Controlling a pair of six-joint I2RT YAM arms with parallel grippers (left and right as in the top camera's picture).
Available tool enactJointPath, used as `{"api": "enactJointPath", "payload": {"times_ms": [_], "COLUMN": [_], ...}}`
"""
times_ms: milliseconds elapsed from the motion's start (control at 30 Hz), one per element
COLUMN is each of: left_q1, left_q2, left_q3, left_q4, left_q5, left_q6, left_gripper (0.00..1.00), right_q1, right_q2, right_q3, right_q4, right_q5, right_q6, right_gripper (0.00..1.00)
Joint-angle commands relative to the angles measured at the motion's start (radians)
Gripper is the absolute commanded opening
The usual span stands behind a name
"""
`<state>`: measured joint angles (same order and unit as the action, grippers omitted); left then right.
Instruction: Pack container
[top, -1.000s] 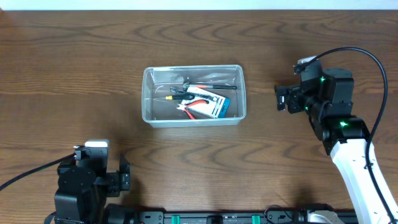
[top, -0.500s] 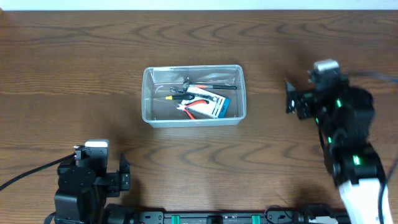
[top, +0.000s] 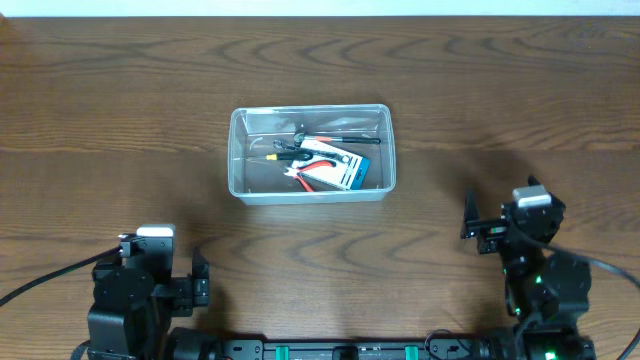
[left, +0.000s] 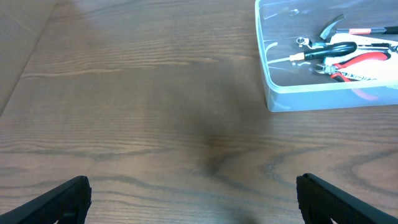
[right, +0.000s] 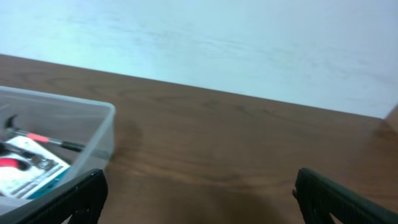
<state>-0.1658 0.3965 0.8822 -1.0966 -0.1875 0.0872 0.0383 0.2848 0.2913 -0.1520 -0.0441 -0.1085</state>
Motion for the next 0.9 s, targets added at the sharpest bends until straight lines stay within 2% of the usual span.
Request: {"api": "enactJointPath", "payload": {"times_ms": [0, 367, 867], "left_q1": [-0.004, -0.004, -0.004], "left_q2": [0.001, 0.001, 0.001], "left_q3": [-0.005, -0.005, -0.005], "left_q4": [-0.002, -0.002, -0.002], "left_q5": [-0.008, -0.008, -0.008], "left_q6": [0.017, 0.017, 0.017], "left_gripper": [0.98, 0.98, 0.98], "right_q1": [-0.034, -0.084, -0.088], "right_q2": [-0.085, -0.275, -0.280], "right_q3": [-0.088, -0.218, -0.249], "right_q4": [0.026, 0.028, -0.004], "right_q5": [0.021, 0.097, 0.077], "right_q6": [0.019, 0.026, 0.033], "right_gripper": [0.99, 0.99, 0.99]}}
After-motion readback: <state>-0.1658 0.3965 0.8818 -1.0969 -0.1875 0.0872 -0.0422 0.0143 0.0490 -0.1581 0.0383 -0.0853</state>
